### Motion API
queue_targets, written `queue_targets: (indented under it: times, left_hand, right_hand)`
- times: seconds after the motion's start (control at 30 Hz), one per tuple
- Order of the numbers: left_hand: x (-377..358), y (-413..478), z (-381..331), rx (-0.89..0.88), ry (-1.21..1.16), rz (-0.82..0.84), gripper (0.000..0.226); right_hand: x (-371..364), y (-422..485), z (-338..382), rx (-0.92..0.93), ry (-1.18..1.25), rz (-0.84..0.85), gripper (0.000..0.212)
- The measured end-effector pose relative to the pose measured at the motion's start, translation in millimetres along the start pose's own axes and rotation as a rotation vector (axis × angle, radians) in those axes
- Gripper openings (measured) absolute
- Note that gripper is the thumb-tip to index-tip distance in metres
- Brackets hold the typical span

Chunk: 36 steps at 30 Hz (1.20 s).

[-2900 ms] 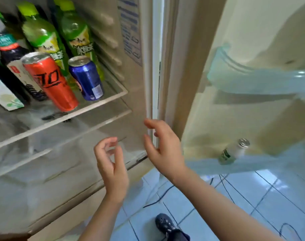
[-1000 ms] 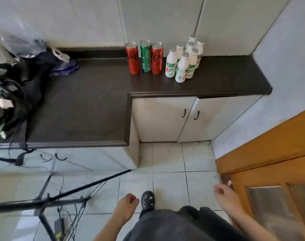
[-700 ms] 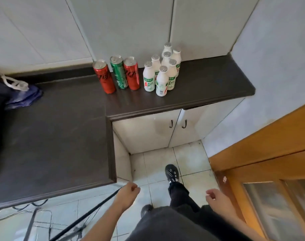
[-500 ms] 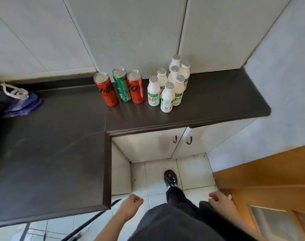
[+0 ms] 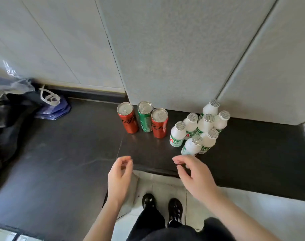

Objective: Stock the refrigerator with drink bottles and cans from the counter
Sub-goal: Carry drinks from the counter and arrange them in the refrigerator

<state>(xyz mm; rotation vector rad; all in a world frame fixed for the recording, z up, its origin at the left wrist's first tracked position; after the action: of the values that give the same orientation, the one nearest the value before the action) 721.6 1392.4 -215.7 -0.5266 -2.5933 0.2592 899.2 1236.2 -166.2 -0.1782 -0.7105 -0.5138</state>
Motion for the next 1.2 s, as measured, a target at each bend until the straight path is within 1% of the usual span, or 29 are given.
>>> queue_targets:
  times: [0.07, 0.1, 0.17, 0.23, 0.3, 0.43, 0.57, 0.8, 0.87, 1.0, 1.2]
  left_hand:
    - [11, 26, -21, -0.073, -0.036, -0.109, 0.015]
    - [15, 40, -32, -0.117, -0.029, -0.148, 0.017]
    - [19, 65, -52, -0.219, 0.034, -0.177, 0.029]
    - [17, 88, -67, -0.287, 0.103, -0.148, 0.042]
    - [11, 108, -76, -0.313, 0.164, -0.101, 0.053]
    - [-2, 131, -80, -0.313, 0.168, 0.006, 0.07]
    - [-7, 145, -76, -0.273, 0.13, 0.067, 0.077]
    - [-9, 151, -71, -0.256, 0.103, 0.09, 0.072]
    - [-7, 150, -70, -0.235, 0.092, 0.06, 0.072]
    - [7, 144, -74, -0.195, 0.015, -0.054, 0.071]
    - [36, 115, -92, -0.227, -0.083, -0.198, 0.072]
  right_hand:
    - [12, 33, 26, 0.144, -0.098, -0.149, 0.023]
    - [16, 51, 35, 0.182, -0.156, -0.201, 0.024]
    - [18, 83, 45, 0.177, -0.285, -0.23, 0.03]
    - [13, 109, 47, 0.112, -0.406, -0.178, 0.043]
    - [5, 129, 43, 0.053, -0.509, -0.106, 0.056]
    - [-7, 150, 34, -0.001, -0.611, -0.031, 0.069]
    - [-16, 158, 30, -0.017, -0.605, -0.019, 0.073]
    - [-20, 159, 28, -0.029, -0.597, -0.023, 0.071]
    - [-20, 160, 28, -0.019, -0.589, -0.014, 0.071]
    - [-11, 161, 30, 0.003, -0.517, -0.006, 0.073]
    - [24, 151, 47, 0.081, -0.43, -0.121, 0.071]
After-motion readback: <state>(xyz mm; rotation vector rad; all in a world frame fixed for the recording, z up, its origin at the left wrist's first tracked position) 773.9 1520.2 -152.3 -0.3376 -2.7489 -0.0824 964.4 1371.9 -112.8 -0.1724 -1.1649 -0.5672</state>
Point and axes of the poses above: each hand's wrist, its own y-axis towards the middle knuckle, its own x-axis out of the back of the hand, z = x × y, the point moved 4 cm from there along y, towards the middle knuckle, and after that the axes turned 4 degrees about x, right-handed, at the moved point
